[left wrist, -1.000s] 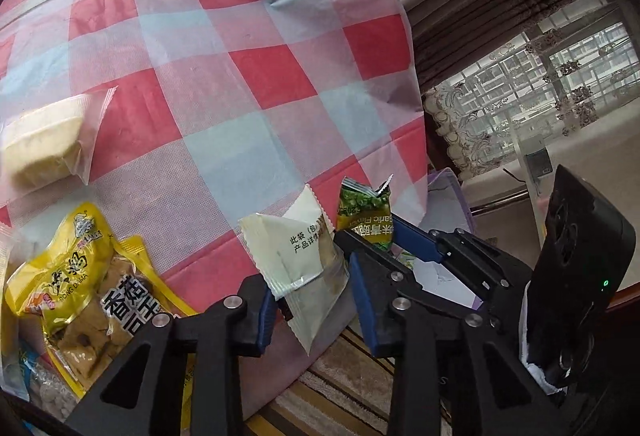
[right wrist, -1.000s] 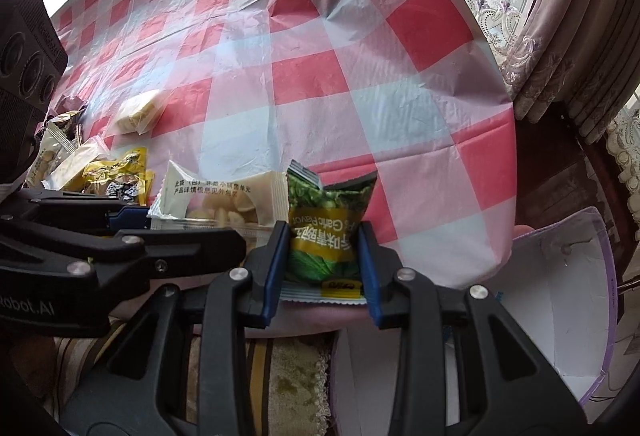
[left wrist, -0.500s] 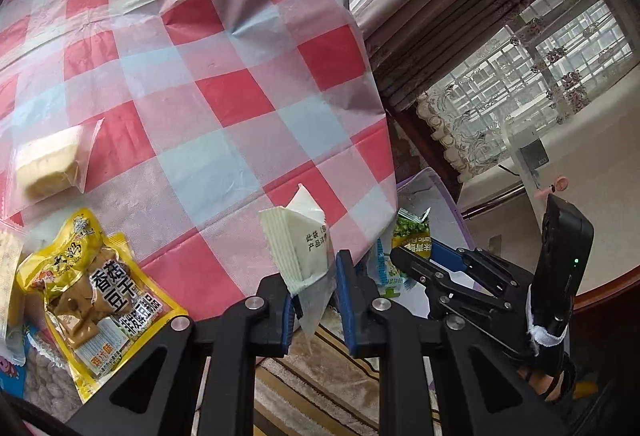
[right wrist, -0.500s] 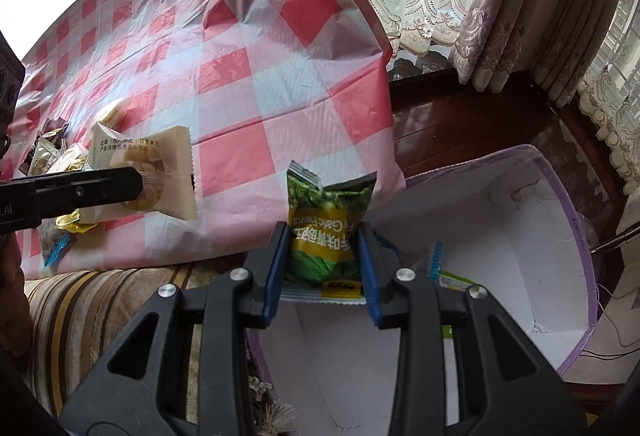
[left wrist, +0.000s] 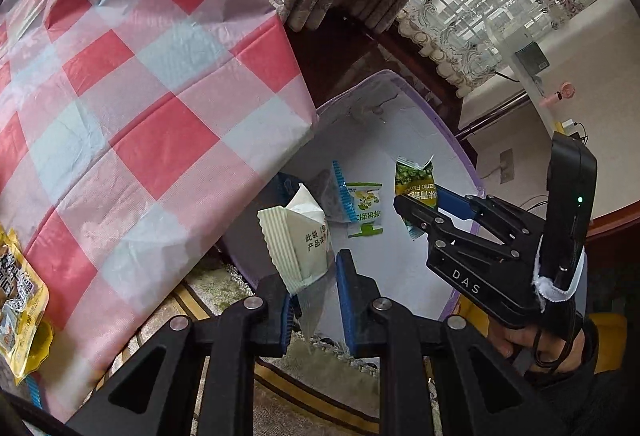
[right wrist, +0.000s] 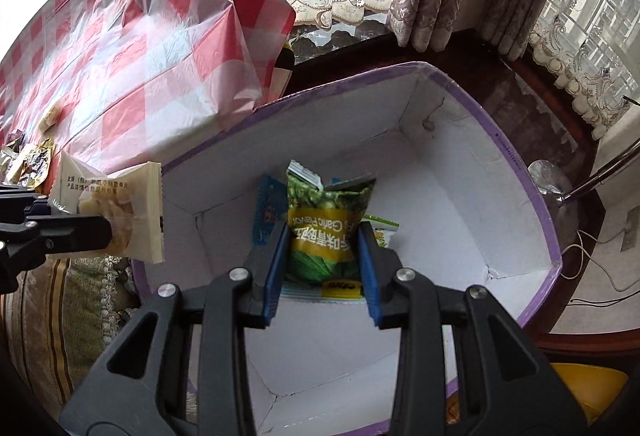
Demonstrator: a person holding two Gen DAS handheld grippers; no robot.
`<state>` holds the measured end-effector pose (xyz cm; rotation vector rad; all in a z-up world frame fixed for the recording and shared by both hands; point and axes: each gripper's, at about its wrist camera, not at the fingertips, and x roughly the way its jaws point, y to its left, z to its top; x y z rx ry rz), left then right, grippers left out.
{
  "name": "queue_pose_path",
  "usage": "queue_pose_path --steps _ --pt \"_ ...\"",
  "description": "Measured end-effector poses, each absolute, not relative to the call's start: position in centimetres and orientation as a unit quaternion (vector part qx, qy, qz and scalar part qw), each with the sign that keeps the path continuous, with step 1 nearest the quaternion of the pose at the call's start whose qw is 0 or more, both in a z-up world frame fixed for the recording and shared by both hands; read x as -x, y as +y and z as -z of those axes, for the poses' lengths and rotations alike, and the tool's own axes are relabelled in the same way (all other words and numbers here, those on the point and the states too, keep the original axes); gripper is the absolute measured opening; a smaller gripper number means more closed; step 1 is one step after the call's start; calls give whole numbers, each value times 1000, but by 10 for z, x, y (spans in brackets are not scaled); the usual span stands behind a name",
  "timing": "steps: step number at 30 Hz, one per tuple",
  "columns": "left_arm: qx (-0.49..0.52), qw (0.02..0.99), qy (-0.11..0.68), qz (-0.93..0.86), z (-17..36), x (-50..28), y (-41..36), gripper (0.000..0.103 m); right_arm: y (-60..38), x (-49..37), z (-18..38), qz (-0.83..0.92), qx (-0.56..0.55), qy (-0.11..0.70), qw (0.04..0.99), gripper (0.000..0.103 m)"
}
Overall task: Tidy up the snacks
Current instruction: 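Carry both packets over the white box and open both tools to release them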
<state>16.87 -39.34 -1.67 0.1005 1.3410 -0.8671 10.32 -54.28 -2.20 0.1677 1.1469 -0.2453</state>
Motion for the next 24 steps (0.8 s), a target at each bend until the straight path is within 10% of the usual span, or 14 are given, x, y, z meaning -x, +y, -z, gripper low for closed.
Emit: queue_pose_path --steps 6,11,14,24 --pt "-39 710 593 378 11 -169 -385 48 -543 -97 22 109 -82 542 829 39" --pt "-14 723 587 364 4 -168 -372 49 -540 -98 25 103 -81 548 826 42" --pt "-1 731 581 357 -1 -165 -361 49 -536 -99 25 104 -75 552 824 65" --pt "63 772 551 311 -21 -145 -295 49 -503 -111 9 71 -69 540 836 68"
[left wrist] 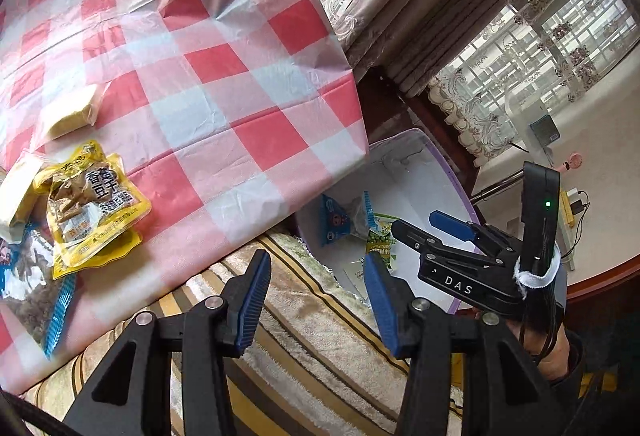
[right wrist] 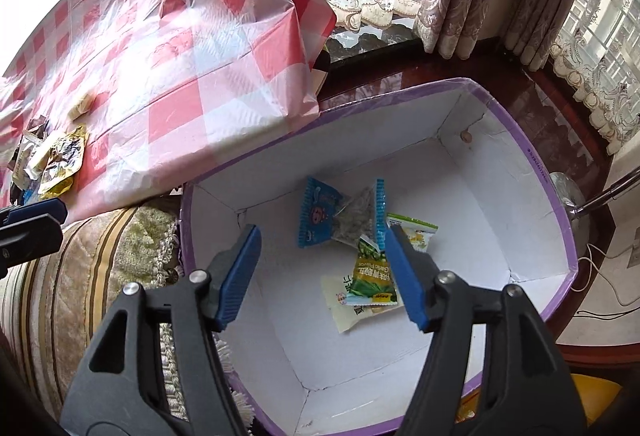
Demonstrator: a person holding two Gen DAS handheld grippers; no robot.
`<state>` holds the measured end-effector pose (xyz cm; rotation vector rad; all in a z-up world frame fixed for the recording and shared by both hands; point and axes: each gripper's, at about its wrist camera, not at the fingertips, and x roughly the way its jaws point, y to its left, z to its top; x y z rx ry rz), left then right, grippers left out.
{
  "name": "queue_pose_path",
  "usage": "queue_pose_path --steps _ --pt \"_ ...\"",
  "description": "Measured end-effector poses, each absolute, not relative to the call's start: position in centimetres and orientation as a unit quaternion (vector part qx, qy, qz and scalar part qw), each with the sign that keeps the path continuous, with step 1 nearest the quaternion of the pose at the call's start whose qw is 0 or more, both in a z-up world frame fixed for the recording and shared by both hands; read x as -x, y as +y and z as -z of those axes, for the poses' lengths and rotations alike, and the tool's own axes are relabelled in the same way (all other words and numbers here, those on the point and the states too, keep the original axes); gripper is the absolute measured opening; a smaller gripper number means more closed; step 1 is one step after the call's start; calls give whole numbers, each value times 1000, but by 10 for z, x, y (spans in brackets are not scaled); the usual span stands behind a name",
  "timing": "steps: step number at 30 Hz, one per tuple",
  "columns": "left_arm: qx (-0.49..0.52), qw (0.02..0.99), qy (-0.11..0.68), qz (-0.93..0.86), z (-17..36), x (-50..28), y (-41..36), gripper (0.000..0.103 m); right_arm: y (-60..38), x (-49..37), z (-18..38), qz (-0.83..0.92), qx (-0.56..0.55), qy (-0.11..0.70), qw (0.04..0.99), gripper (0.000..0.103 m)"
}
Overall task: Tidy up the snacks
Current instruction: 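Carry both packets over the white box and open both tools to release them, then return both tools to the table and grasp the yellow tofu packet with the right tool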
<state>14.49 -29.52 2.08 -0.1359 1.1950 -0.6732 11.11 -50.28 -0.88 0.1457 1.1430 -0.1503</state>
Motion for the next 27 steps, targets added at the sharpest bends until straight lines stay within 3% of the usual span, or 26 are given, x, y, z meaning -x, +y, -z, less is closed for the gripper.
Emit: queue_pose_path --steps 12,27 --pt "203 818 509 173 -26 -121 -148 49 -408 -138 -16 -16 -11 521 853 77" --pt "261 823 495 102 -12 -105 -55 49 -322 -179 -22 -92 28 521 848 80"
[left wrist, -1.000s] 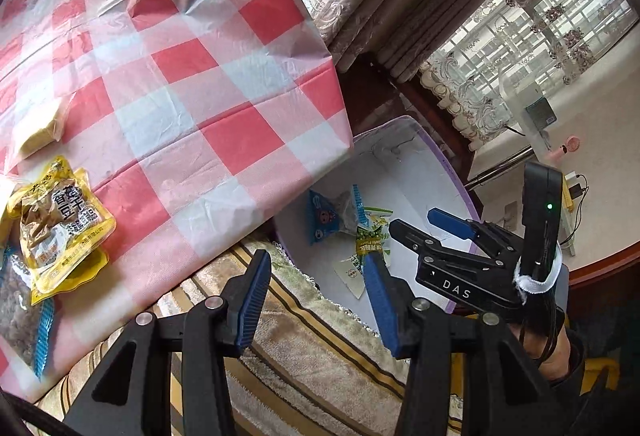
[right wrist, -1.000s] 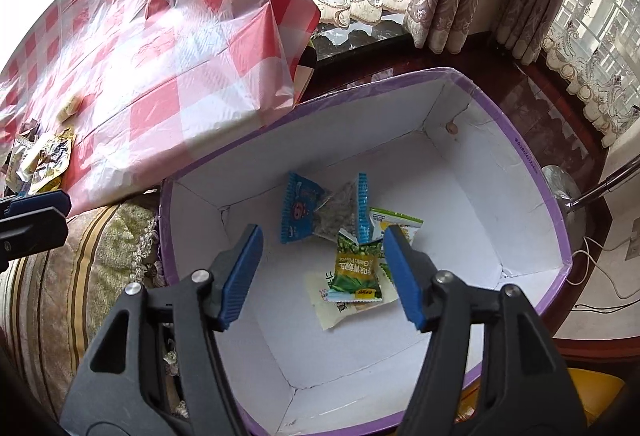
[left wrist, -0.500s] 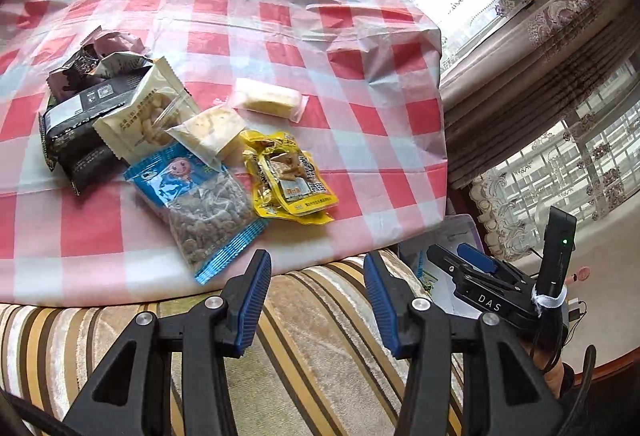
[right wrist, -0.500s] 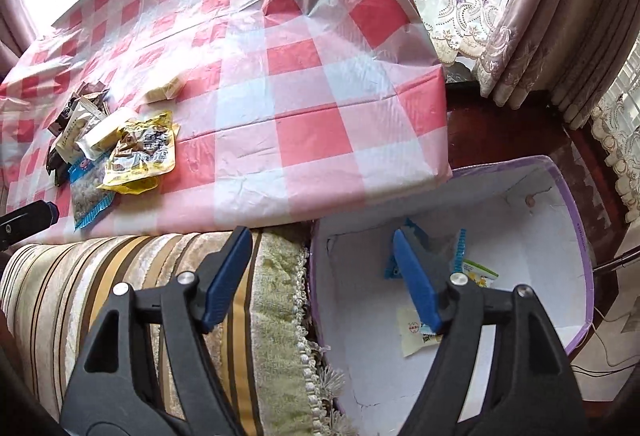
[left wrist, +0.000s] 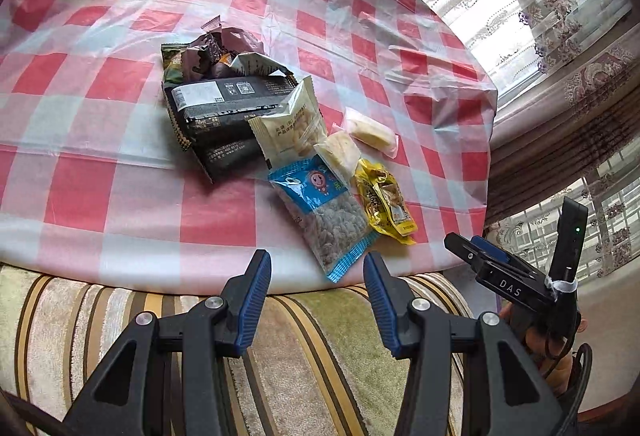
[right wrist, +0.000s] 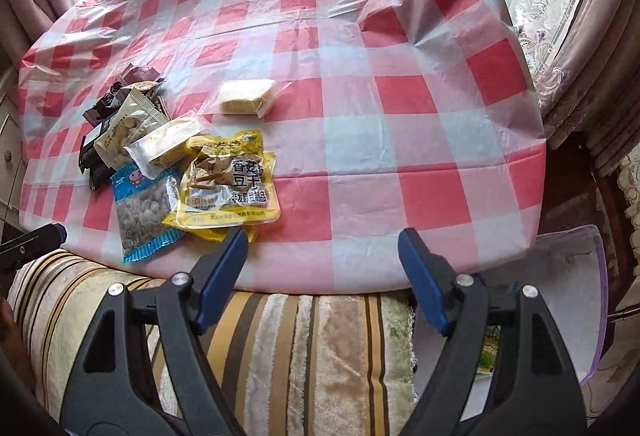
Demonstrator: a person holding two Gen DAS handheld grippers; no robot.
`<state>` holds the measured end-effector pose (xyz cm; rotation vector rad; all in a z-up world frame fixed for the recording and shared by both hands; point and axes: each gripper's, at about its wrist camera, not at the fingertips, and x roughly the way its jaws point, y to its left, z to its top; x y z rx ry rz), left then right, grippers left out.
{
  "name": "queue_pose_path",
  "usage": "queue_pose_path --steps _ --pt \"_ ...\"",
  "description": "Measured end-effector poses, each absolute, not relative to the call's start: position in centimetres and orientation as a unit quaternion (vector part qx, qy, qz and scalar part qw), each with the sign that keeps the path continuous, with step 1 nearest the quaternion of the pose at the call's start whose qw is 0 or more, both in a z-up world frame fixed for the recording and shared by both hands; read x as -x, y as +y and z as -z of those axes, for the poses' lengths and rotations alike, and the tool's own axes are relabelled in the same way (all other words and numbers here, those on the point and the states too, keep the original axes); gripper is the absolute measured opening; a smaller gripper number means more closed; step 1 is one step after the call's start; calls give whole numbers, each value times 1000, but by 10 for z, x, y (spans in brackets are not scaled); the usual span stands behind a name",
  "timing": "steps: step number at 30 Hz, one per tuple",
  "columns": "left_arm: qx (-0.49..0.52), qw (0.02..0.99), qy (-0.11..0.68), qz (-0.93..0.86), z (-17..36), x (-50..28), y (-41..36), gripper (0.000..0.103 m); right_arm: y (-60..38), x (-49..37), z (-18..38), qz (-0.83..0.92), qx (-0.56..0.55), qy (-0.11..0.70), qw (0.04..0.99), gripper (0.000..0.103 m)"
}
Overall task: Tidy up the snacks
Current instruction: 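Return both tools to the table and grasp the yellow tofu packet with the right tool, then grasp a second yellow tofu packet with the left tool while the right tool carries its packet toward the box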
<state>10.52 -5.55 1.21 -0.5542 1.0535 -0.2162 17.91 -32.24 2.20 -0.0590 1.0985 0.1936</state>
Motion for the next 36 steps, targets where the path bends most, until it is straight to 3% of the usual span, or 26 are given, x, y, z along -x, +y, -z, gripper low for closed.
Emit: queue_pose_path --steps 24,30,36 --pt "296 821 482 74 1 -110 -11 49 -249 -247 19 -148 42 565 810 82" --pt "294 822 482 73 1 -111 -12 49 -250 -246 24 -141 54 568 809 63" --pt "287 823 484 77 1 -113 -15 49 -281 -244 18 -115 18 558 821 59"
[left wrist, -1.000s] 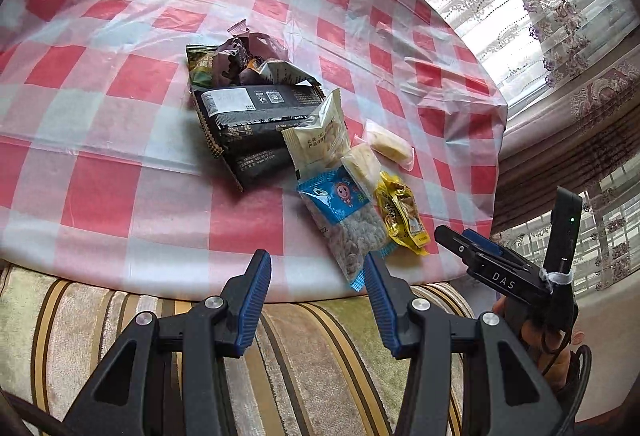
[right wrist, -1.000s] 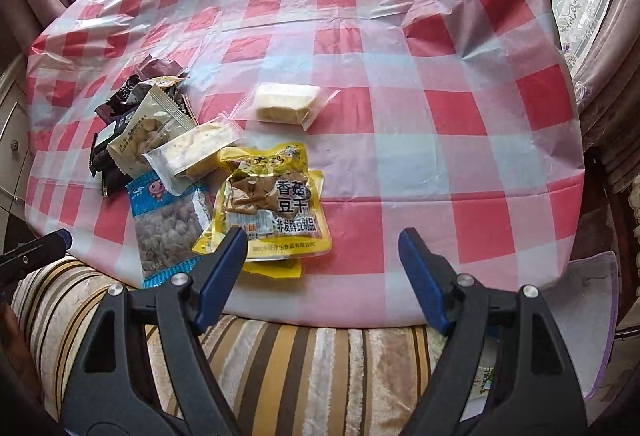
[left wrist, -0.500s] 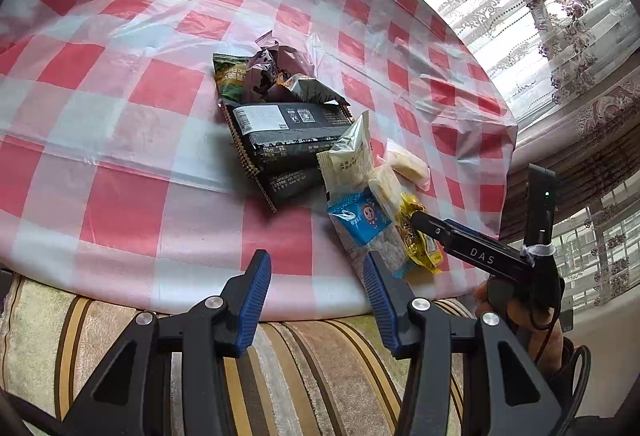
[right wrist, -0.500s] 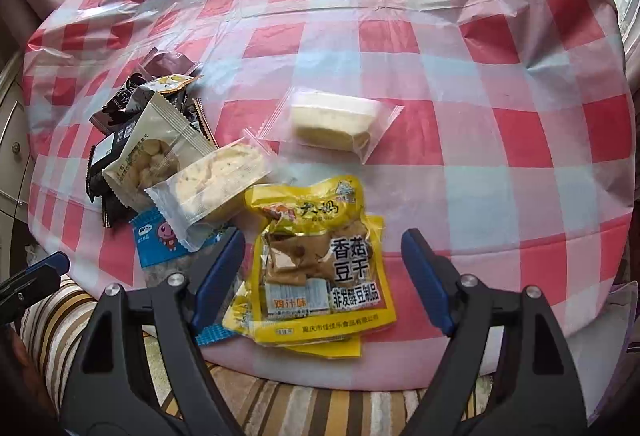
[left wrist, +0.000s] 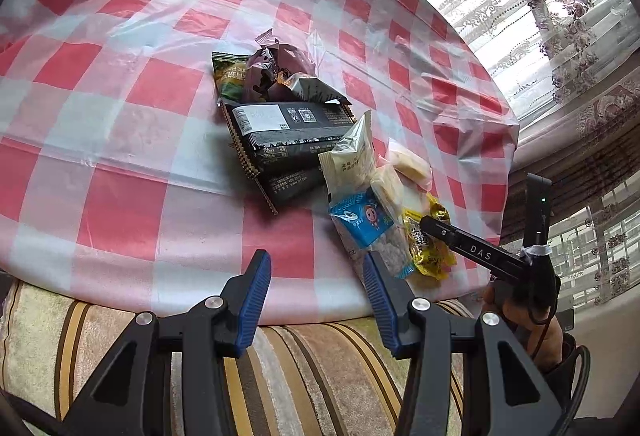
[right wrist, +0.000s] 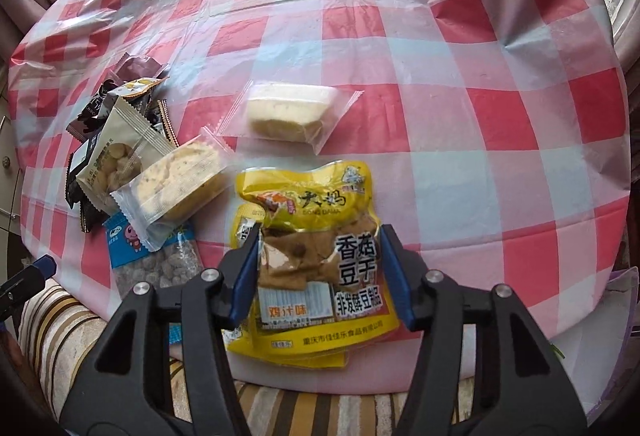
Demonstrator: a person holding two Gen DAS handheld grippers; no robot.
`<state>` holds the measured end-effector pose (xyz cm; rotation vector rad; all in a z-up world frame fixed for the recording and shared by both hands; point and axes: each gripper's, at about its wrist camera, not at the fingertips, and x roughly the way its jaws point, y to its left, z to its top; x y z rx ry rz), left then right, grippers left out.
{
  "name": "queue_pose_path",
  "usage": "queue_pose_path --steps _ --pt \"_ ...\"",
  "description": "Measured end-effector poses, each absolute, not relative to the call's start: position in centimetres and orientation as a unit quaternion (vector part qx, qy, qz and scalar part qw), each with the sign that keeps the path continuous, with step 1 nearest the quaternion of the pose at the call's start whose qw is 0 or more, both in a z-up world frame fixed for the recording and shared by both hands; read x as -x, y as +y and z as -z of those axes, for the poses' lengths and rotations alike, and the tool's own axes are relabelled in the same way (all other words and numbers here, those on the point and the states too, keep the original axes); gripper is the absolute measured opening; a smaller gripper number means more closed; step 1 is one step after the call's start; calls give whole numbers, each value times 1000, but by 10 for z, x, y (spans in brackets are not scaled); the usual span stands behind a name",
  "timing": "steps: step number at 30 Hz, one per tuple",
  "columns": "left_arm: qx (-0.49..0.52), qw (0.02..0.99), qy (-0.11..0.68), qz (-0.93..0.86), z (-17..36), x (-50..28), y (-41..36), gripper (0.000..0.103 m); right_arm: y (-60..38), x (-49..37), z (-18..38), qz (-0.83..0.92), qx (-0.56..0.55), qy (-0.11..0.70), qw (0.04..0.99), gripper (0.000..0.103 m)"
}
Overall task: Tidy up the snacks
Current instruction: 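Grasp a second yellow tofu packet with the left tool while the right tool carries its packet toward the box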
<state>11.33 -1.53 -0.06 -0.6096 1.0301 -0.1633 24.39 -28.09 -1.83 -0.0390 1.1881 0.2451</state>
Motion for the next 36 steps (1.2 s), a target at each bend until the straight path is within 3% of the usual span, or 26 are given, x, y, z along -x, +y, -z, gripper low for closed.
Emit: queue_pose_path --steps 19,31,35,36 --pt "146 817 520 202 -9 -163 -119 49 -345 -226 -5 -40 6 516 855 59" --pt "-60 782 564 260 23 -209 -220 49 -380 -204 -11 -18 7 509 861 59" --pt "-103 786 544 275 20 -212 -245 44 -396 -200 -11 -4 -2 509 861 59" --pt "-104 786 541 280 20 -215 -251 36 -401 -200 -11 1 -5 509 861 59"
